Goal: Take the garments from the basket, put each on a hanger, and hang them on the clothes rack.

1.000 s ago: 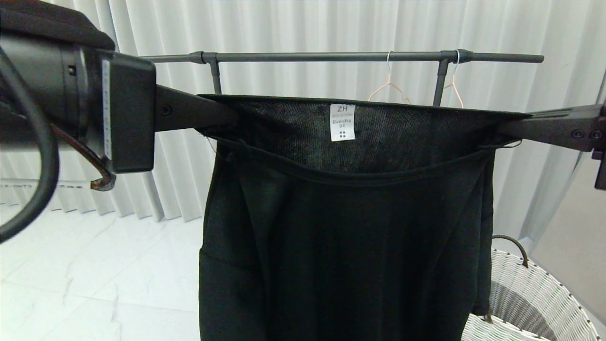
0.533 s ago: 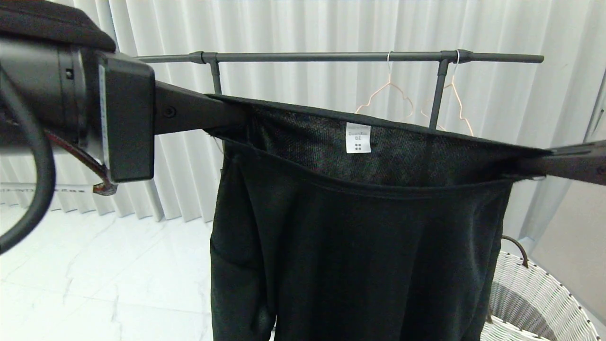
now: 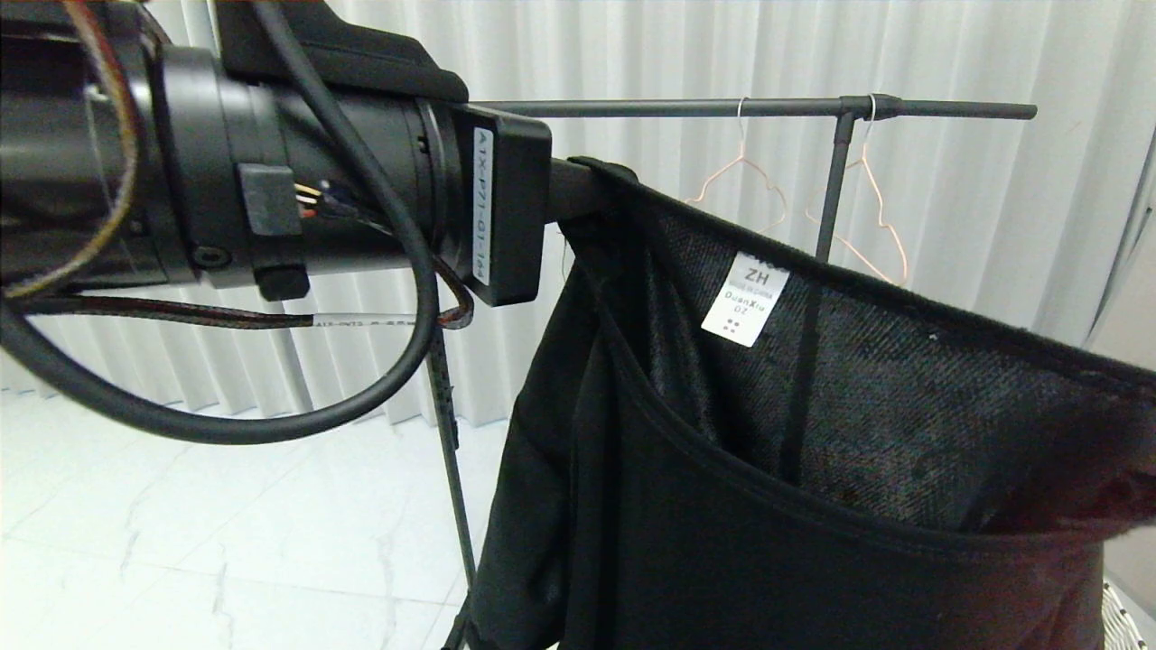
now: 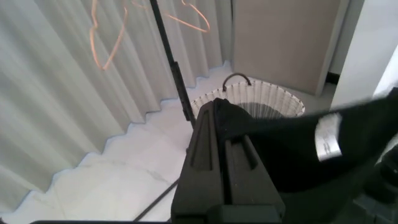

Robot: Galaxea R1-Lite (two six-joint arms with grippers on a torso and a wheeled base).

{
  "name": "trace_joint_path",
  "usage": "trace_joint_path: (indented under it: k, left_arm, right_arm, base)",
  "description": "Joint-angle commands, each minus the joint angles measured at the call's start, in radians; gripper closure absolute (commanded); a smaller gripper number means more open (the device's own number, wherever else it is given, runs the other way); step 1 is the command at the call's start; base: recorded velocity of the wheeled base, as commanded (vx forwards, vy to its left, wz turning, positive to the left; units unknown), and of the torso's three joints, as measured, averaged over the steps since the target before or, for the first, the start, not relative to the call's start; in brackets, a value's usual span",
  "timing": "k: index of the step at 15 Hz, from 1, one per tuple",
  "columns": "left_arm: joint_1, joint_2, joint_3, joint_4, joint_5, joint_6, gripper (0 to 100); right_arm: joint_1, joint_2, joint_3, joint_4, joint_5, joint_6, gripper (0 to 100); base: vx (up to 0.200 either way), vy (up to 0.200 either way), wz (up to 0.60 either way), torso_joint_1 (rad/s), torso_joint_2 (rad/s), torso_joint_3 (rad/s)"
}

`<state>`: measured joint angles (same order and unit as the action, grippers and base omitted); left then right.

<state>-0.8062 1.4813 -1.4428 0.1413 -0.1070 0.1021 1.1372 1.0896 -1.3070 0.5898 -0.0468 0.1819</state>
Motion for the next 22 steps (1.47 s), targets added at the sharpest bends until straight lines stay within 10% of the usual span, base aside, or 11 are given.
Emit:
trace_joint_path:
  k: [1,5,11,15,22]
  left_arm:
    - [0.001,0.031,-0.002,-0.002,0.0,-0.001,100]
    - [0.001,0.017,0.001,0.034,0.003,-0.001,100]
    - [-0.004,-0.154,-0.01,0.547,-0.011,-0.018,100]
    - [-0.188,-0.22,-0.007,0.569,-0.063,-0.266,100]
    - [-0.329,-0.291,0.021,0.572,-0.062,-0.271,100]
  right_arm:
    - [0.087,0.024,-0.003,-0.013,0.001,0.021,100]
    - [0.088,0.043,-0.003,-0.034,-0.005,0.021,100]
    - [-0.054,0.085,0.002,-0.041,-0.125,0.004,100]
    - [-0.073,0.17,0.002,-0.188,-0.09,-0.047,100]
    - [-0.122,0.289,-0.077,-0.315,-0.038,-0.087,100]
  base:
    - [0.0,0.0,0.0,0.0,0.0,0.0]
    - [0.0,0.0,0.0,0.0,0.0,0.0]
    - [0.0,0.0,0.0,0.0,0.0,0.0]
    - [0.0,0.0,0.0,0.0,0.0,0.0]
    - [0.0,0.0,0.0,0.0,0.0,0.0]
